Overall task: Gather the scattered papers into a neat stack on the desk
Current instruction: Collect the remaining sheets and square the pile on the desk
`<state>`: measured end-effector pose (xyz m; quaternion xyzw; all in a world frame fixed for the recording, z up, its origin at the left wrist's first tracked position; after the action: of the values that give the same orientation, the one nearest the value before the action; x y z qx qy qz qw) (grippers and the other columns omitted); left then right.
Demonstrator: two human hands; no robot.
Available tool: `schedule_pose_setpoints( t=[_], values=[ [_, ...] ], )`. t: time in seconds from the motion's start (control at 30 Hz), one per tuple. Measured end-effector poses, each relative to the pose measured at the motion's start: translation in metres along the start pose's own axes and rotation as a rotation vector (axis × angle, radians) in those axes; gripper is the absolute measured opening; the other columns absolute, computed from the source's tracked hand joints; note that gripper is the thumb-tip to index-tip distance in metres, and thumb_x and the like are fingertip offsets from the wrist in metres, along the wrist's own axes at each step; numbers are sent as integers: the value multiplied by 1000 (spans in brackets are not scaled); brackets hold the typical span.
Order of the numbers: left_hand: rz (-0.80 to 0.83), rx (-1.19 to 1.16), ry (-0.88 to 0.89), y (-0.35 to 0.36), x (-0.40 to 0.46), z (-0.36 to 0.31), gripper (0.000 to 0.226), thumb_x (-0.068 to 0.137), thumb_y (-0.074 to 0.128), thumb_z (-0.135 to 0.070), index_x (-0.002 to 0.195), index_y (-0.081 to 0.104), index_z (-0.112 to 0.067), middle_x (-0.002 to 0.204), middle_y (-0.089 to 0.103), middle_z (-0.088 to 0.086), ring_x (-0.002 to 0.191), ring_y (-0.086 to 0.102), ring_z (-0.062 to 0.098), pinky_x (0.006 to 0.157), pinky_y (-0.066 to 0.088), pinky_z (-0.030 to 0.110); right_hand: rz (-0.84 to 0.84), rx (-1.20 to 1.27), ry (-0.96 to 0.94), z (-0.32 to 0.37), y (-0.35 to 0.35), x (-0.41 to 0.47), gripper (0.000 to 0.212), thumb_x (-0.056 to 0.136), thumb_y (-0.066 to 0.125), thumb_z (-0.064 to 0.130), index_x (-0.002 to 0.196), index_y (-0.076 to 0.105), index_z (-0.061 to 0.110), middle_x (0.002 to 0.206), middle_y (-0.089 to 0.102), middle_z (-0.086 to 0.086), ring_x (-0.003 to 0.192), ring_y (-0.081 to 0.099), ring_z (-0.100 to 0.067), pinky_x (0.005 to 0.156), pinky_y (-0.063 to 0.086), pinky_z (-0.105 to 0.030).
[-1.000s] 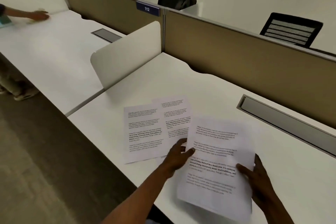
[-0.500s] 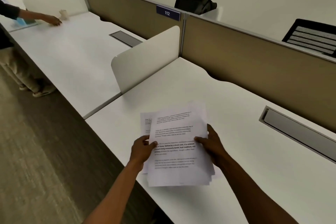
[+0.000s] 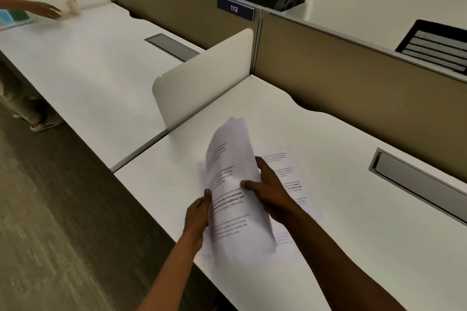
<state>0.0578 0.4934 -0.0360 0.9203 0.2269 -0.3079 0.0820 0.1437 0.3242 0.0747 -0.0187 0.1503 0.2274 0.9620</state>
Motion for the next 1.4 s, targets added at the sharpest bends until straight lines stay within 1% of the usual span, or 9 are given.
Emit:
schedule_pose_setpoints(
  t=[0.2, 0.33, 0.47, 0.6, 0.73, 0.87, 1.13, 1.3, 1.4],
  values=[
    [499, -717, -133, -6, 1, -13, 68, 87, 59, -66, 133, 64, -16, 134, 64, 18, 124, 61, 39, 111, 40, 60, 155, 14, -75, 45, 49, 8, 50, 83, 70, 6, 126, 55, 27, 124, 67, -9, 110, 68, -33, 92, 57, -53],
    [487, -763, -65, -28, 15, -22, 72, 86, 61, -65, 138, 59, -15, 136, 62, 18, 124, 60, 39, 110, 41, 58, 120, 41, -45, 45, 48, 24, 51, 83, 71, 4, 127, 56, 25, 123, 69, -7, 110, 68, -30, 93, 58, -48],
    [247, -509, 33, -49, 31, -22, 60, 84, 72, -52, 131, 65, -16, 126, 70, 13, 114, 69, 30, 87, 60, 44, -107, 27, 71, 6, 20, 43, 49, 82, 70, 0, 125, 57, 20, 126, 67, -10, 111, 67, -31, 96, 56, -50],
    [69, -33, -34, -54, 35, -1, 53, 73, 82, -45, 118, 70, -20, 101, 79, 2, 86, 77, 21, 63, 60, 28, -291, -293, 240, -46, -3, 54, 52, 80, 70, 9, 130, 54, 15, 130, 62, -11, 113, 60, -28, 99, 52, -42],
    [-87, 294, -2, -37, 34, 5, 48, 85, 76, -39, 125, 65, -15, 109, 72, 3, 95, 67, 21, 83, 56, 31, -382, -701, 398, -89, -13, 53, 67, 80, 70, 28, 138, 45, 8, 135, 52, -16, 126, 49, -34, 102, 47, -42],
    [-227, 477, 77, -20, 26, 0, 56, 85, 74, -36, 131, 56, -9, 124, 62, 15, 111, 61, 31, 97, 54, 42, -392, -810, 377, -107, -14, 51, 72, 81, 67, 35, 142, 38, 9, 139, 45, -16, 130, 42, -33, 104, 44, -43],
    [-236, 557, 86, -7, 24, -5, 70, 83, 76, -34, 140, 46, -8, 130, 51, 20, 117, 56, 35, 97, 51, 42, -406, -726, 329, -105, -17, 58, 75, 76, 73, 32, 141, 40, 13, 130, 53, -15, 119, 54, -31, 97, 48, -38],
    [-233, 528, 73, -8, 24, -5, 67, 84, 75, -33, 140, 47, -8, 131, 51, 20, 117, 55, 35, 98, 51, 44, -452, -409, 341, -108, -25, 62, 65, 71, 82, 22, 126, 48, 16, 119, 62, -11, 96, 59, -23, 80, 53, -34],
    [-223, 511, 80, -9, 25, -4, 64, 84, 76, -31, 138, 49, -9, 129, 52, 19, 116, 55, 34, 97, 50, 43, -473, -183, 390, -110, -27, 63, 62, 73, 82, 14, 126, 49, 16, 122, 62, -13, 101, 61, -26, 83, 54, -36]
  ],
)
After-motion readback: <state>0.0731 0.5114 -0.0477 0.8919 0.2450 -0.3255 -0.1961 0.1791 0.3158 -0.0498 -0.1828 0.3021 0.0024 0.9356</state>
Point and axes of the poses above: each hand's wrist, its own x-axis towards the middle knuckle, its own y-axis out of the palm, z = x × y, the point moved 3 cm from there along x, towards the middle knuckle
